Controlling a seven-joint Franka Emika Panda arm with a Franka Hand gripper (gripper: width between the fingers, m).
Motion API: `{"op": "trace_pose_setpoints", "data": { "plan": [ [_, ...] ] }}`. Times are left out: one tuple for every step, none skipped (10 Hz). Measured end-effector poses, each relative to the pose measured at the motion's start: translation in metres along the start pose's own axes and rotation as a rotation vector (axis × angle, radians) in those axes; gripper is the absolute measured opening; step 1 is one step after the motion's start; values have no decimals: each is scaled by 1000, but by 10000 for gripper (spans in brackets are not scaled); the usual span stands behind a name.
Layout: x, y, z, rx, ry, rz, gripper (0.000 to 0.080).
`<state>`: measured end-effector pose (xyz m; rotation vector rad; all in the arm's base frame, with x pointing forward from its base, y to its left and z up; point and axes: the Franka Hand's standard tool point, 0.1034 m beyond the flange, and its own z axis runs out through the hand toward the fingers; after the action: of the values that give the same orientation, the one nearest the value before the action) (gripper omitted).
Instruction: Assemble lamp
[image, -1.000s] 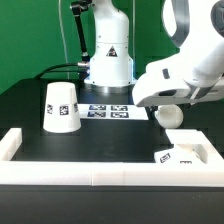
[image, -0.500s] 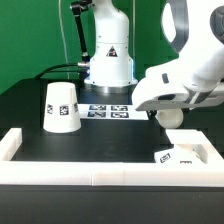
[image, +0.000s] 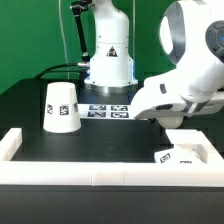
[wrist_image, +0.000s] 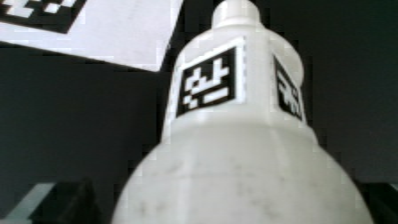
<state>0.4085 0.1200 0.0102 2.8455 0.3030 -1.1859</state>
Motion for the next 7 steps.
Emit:
{"op": "trace_pose_setpoints", "data": {
  "plan": [
    [1, 0, 2, 0, -1, 0, 699],
    [1, 0, 3, 0, -3, -1, 699],
    [1, 1, 2, 1, -3, 0, 572],
    [1, 1, 2, 1, -3, 0, 572],
    [1, 1, 2, 1, -3, -1, 574],
    [1, 1, 2, 2, -2, -3, 574],
    [1, 2, 0, 2, 2, -4, 574]
  ]
}}
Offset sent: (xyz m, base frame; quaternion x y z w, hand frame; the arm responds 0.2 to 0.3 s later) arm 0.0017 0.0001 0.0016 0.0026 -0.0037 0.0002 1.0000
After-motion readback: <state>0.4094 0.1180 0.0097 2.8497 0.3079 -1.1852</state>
